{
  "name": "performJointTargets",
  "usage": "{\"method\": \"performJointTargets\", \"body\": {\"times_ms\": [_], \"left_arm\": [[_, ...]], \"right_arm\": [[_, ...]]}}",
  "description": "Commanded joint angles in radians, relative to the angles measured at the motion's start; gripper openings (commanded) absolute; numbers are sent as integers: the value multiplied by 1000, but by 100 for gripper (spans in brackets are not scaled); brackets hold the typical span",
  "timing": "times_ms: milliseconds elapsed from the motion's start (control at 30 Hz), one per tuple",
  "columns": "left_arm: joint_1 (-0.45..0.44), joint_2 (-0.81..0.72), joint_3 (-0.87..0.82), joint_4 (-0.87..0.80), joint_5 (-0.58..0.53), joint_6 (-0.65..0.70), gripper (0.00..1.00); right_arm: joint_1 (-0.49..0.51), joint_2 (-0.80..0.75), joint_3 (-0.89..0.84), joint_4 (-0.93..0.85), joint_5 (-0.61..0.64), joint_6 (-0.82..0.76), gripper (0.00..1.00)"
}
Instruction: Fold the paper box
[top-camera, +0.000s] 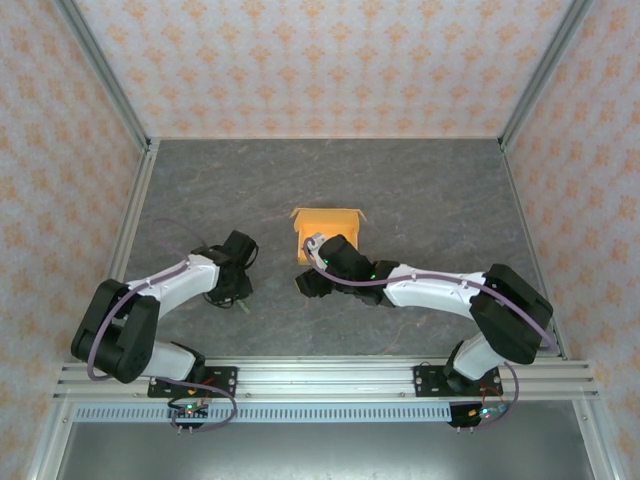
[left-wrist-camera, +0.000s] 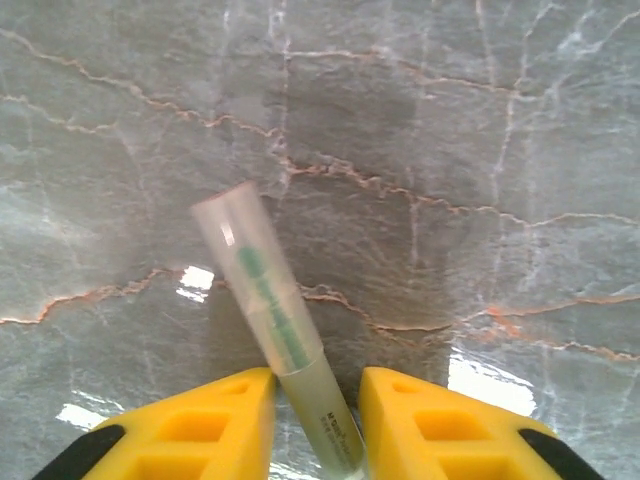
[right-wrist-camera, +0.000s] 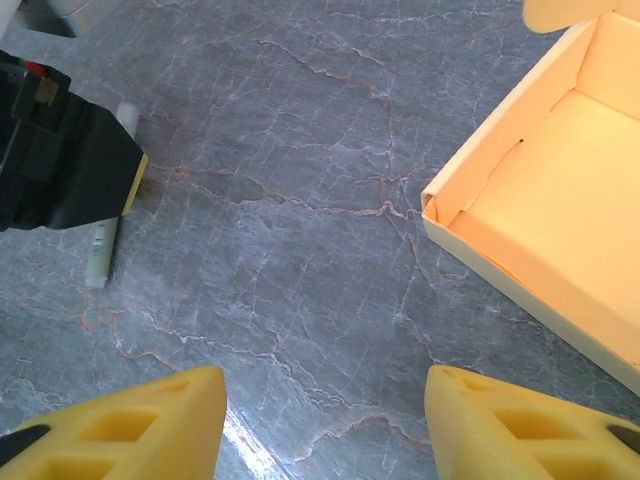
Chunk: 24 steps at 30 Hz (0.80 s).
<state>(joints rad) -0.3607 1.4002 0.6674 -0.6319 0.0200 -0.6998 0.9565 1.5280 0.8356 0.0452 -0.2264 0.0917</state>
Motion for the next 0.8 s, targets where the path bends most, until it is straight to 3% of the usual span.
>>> {"method": "performJointTargets", "body": {"times_ms": [0,200,433,567,767], "left_arm": [[-32,22,14,12,20,-9,26],[-46,24,23,14,27,13,15],[-88,-96,118,30,-44,159,10],[-208,-226,171,111,-127,341,8],[-357,-265,189,270,-62,648,8]], "right_arm": [[-2,-29,-16,11,46,-17,55],[-2,-43,-20,-5,94,-11,55],[-50,-124,0,-105,110,0,58],[-117,-223,4,-230,58,18,59],[-237,-313,4,-437,-42,73,62]]}}
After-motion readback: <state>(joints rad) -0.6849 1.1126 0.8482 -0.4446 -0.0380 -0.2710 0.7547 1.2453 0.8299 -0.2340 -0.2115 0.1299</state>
